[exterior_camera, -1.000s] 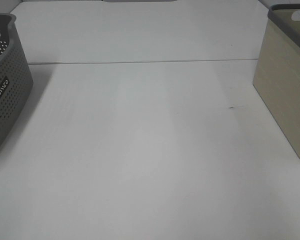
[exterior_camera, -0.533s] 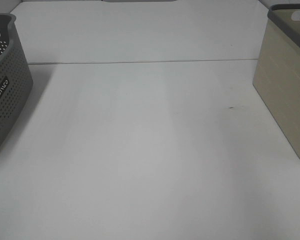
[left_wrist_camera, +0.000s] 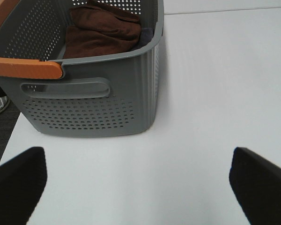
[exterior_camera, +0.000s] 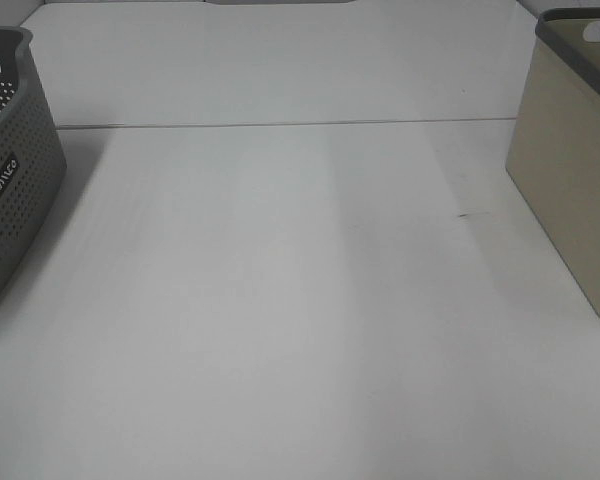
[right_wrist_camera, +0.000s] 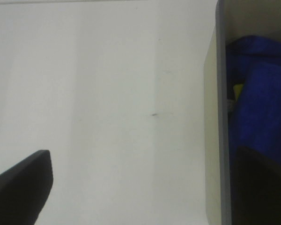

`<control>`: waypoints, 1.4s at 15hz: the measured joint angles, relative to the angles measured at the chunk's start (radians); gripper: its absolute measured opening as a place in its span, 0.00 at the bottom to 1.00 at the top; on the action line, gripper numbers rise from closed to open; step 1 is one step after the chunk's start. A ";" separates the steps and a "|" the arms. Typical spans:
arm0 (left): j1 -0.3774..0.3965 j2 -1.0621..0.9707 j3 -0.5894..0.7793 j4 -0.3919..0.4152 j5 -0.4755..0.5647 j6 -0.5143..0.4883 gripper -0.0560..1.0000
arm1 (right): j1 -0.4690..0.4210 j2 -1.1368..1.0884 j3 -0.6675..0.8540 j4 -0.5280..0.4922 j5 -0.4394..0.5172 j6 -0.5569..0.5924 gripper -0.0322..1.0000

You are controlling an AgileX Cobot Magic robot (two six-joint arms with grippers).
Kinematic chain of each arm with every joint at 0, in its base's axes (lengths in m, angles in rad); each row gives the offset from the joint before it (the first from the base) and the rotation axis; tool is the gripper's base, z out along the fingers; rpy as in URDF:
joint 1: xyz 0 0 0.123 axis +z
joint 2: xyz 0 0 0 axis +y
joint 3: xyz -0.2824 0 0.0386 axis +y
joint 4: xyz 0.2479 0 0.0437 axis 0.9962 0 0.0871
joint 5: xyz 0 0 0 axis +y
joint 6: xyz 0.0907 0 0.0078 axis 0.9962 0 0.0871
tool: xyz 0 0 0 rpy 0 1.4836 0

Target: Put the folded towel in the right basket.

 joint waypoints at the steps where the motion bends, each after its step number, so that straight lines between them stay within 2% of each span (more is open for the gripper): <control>1: 0.000 0.000 0.000 0.000 0.000 0.000 0.99 | 0.027 -0.052 0.072 -0.026 -0.001 0.023 0.99; 2: 0.000 0.000 0.000 0.000 0.000 0.000 0.99 | 0.040 -0.114 0.159 -0.033 -0.017 0.039 0.99; 3: 0.000 0.000 0.000 0.000 0.000 0.000 0.99 | 0.047 -0.274 0.362 -0.032 -0.087 0.049 0.99; 4: 0.000 0.000 0.000 0.000 0.000 0.000 0.99 | 0.047 -0.356 0.467 -0.032 -0.117 0.050 0.99; 5: 0.000 0.000 0.000 0.000 0.000 0.000 0.99 | 0.047 -0.393 0.509 -0.032 -0.127 0.051 0.99; 10: 0.000 0.000 0.000 0.000 0.000 0.000 0.99 | 0.047 -0.880 0.909 -0.060 -0.169 0.069 0.99; 12: 0.000 0.000 0.000 0.000 0.000 0.000 0.99 | 0.047 -1.032 0.990 -0.087 -0.170 0.068 0.99; 13: 0.000 0.000 0.000 0.000 0.000 0.000 0.99 | 0.047 -1.227 1.087 -0.101 -0.174 0.052 0.99; 15: 0.000 0.000 0.000 0.000 0.000 0.000 0.99 | 0.047 -1.389 1.176 -0.101 -0.174 0.027 0.99; 21: 0.000 0.000 0.000 0.000 0.000 0.000 0.99 | 0.047 -1.716 1.345 -0.111 -0.182 -0.014 0.99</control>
